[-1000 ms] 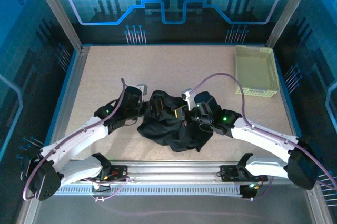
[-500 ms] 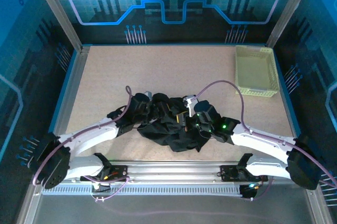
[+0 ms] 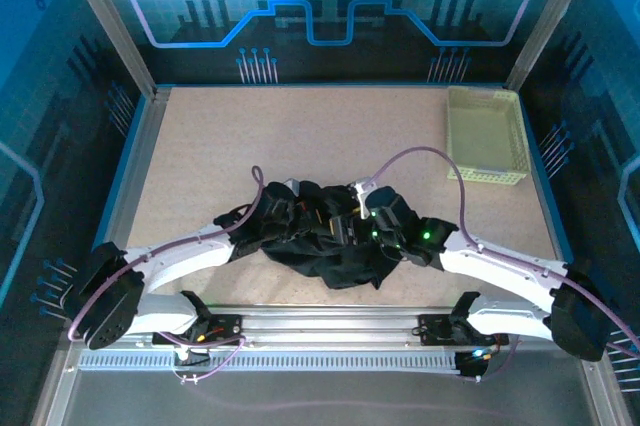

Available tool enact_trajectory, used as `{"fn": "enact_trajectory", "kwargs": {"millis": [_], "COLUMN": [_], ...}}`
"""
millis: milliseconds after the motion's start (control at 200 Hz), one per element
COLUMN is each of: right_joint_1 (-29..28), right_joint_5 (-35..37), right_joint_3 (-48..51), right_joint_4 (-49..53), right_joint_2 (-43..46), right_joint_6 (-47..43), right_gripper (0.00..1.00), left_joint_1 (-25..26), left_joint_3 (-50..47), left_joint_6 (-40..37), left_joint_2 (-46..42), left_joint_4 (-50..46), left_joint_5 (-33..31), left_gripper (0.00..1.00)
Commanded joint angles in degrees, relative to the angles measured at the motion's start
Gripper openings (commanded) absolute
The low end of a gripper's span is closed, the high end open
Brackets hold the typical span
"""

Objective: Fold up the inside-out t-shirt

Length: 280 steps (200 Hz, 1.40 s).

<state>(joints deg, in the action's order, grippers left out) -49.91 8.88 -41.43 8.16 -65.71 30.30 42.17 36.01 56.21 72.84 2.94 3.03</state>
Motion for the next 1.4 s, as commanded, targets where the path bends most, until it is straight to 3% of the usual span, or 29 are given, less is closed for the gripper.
{"fn": "enact_trajectory", "kwargs": {"millis": [0,95,255,295,380,425,610,780,920,1041,1131,1196,1396], "right_joint_1": [0.6,1.1,2.8,2.9,3.6,4.4,11.8,19.0,20.9,21.1,21.2,20.1,9.4], "right_joint_5": [-0.8,-0.9,-4.0,-4.1,-2.9,-1.6,-0.7,-5.1,-8.8,-8.9,-6.6,-4.4,3.1], "right_joint_3": [-6.9,-8.7,-11.8,-12.1,-12.6,-12.4,-6.0,5.3,14.2,16.0,13.7,10.4,0.4], "right_joint_4": [5.7,6.7,6.3,6.2,7.2,8.0,9.5,8.7,5.5,6.7,10.9,13.9,20.8], "right_joint_2": [-2.8,-7.3,-12.6,-12.7,-11.4,-9.9,1.8,11.1,11.9,9.8,9.6,10.2,11.1], "right_joint_6": [-2.4,-1.6,-0.2,0.0,0.7,1.2,7.3,16.1,22.7,23.3,19.5,13.7,-1.4], "right_gripper": [0.68,0.65,0.51,0.42,0.09,0.00,0.00,0.00,0.00,0.00,0.28,0.41,0.62], "left_joint_1": [2.3,3.6,5.3,5.5,5.6,5.5,4.6,3.0,3.0,3.0,3.4,4.1,5.6], "left_joint_3": [-0.8,-2.1,-1.6,-1.7,-2.3,-2.7,-5.3,-9.2,-12.3,-13.8,-14.5,-14.4,-14.7], "left_joint_6": [-4.8,-6.6,-10.6,-11.2,-11.9,-12.3,-14.8,-14.9,-15.5,-16.6,-17.8,-18.7,-19.9], "left_joint_2": [-3.4,-5.5,-7.6,-8.0,-9.1,-9.8,-14.6,-15.7,-14.0,-12.0,-11.4,-11.0,-10.5], "left_joint_4": [3.1,5.3,4.7,4.3,3.3,2.8,2.9,7.5,12.9,14.6,14.7,13.7,13.7], "left_joint_5": [-2.0,-2.5,-2.6,-2.9,-4.1,-4.9,-8.0,-4.8,-0.4,3.8,6.3,6.7,6.5], "left_gripper": [0.00,0.00,0.00,0.00,0.00,0.00,0.04,0.04,0.03,0.01,0.01,0.01,0.01]}}
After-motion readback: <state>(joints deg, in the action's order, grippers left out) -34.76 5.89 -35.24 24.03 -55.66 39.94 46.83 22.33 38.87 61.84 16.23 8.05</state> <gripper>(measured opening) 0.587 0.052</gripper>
